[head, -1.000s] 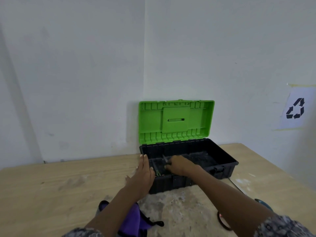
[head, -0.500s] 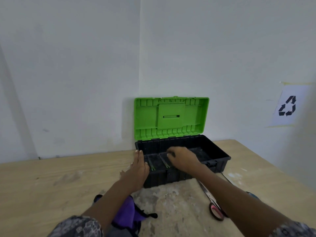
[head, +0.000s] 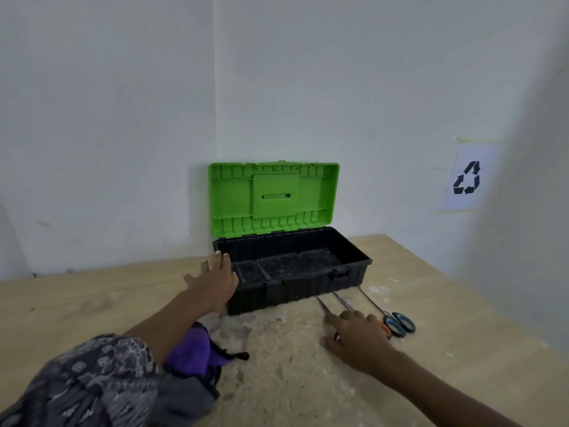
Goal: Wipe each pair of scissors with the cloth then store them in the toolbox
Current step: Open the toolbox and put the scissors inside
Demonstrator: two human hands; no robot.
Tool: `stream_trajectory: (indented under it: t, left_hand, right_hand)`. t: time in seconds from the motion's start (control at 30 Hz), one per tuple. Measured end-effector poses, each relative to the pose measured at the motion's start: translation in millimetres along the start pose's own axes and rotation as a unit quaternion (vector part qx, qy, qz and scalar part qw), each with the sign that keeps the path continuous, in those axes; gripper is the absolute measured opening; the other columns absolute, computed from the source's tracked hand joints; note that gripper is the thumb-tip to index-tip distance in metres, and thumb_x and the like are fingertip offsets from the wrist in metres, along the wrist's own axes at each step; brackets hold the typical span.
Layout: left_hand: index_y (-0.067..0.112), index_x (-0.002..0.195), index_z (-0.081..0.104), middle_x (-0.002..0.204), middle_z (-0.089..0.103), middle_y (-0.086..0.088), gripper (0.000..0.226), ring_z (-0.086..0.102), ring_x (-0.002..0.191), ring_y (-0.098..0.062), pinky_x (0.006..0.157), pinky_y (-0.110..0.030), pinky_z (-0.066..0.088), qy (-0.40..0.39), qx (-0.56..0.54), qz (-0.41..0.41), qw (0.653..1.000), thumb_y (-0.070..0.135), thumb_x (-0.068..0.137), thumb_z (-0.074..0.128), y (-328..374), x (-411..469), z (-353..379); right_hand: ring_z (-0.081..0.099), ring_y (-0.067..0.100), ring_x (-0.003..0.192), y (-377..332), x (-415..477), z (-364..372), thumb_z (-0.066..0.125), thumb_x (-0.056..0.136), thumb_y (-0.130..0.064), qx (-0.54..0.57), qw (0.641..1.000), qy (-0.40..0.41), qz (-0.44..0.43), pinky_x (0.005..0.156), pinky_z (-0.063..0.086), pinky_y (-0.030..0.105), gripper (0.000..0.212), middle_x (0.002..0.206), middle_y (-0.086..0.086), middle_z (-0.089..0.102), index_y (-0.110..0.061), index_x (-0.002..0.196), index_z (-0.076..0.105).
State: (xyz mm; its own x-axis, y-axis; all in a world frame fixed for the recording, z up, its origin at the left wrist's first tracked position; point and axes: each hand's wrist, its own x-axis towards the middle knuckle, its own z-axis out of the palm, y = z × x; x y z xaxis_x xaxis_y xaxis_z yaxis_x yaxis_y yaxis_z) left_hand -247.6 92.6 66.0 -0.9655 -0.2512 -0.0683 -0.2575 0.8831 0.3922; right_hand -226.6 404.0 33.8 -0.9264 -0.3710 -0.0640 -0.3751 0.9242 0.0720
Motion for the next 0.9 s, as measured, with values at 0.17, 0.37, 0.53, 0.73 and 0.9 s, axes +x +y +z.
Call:
stream_trajectory:
  t: [0.17, 0.37, 0.53, 0.73, 0.9]
  left_hand:
    - [0.019, 0.163, 0.002, 0.171, -0.005, -0.009, 0.068, 0.000, 0.157, -0.037, 0.120, -0.066, 0.018, 0.017, 0.061, 0.071, 0.995, 0.054, 0.107, 0.014, 19.2, -1.3, 6.2]
    - [0.019, 0.163, 0.001, 0.171, -0.006, -0.012, 0.095, -0.008, 0.155, -0.044, 0.115, -0.073, 0.017, 0.024, 0.098, 0.058, 0.993, 0.071, 0.088, -0.021, 19.1, 4.3, 24.0]
    - [0.017, 0.163, 0.002, 0.171, -0.007, -0.012, 0.086, -0.008, 0.153, -0.049, 0.112, -0.072, 0.027, 0.037, 0.126, 0.063, 0.989, 0.059, 0.092, -0.021, 14.5, 9.6, 33.5]
    - [0.016, 0.163, 0.000, 0.171, -0.005, -0.012, 0.059, -0.005, 0.154, -0.047, 0.110, -0.068, 0.035, 0.068, 0.155, 0.068, 0.983, 0.039, 0.110, 0.015, 15.1, 12.0, 39.2]
    - [0.021, 0.163, 0.000, 0.172, -0.006, -0.006, 0.059, -0.007, 0.155, -0.044, 0.112, -0.068, 0.031, 0.058, 0.164, 0.072, 0.982, 0.042, 0.109, 0.013, 15.2, 16.6, 41.9]
  right_hand:
    - [0.044, 0.023, 0.132, -12.6, -13.5, 11.2, 0.039, 0.105, -0.027, 0.008, 0.997, 0.081, -0.009, 0.110, 0.033, 0.039, 0.040, 0.142, 0.005, 0.052, -0.024, 0.144, 0.047]
    - [0.061, 0.017, 0.103, -4.5, -23.0, 11.9, 0.068, 0.082, -0.030, 0.083, 0.978, 0.185, -0.047, 0.079, 0.043, 0.034, 0.035, 0.109, -0.008, 0.063, -0.033, 0.117, 0.066]
    - [0.055, 0.010, 0.093, -6.8, -6.5, -18.8, 0.053, 0.085, -0.033, 0.097, 0.911, 0.375, -0.144, 0.074, 0.045, 0.030, 0.027, 0.098, -0.010, 0.061, -0.027, 0.106, 0.068]
    - [0.056, 0.025, 0.106, -30.5, 92.6, -73.8, 0.059, 0.089, -0.031, 0.139, 0.963, 0.217, -0.074, 0.083, 0.033, 0.035, 0.030, 0.103, -0.001, 0.066, -0.024, 0.118, 0.066]
    - [0.057, 0.030, 0.119, -47.8, 164.2, -79.8, 0.065, 0.090, -0.030, 0.093, 0.994, 0.033, -0.047, 0.105, 0.036, 0.044, 0.032, 0.122, 0.006, 0.066, -0.023, 0.121, 0.064]
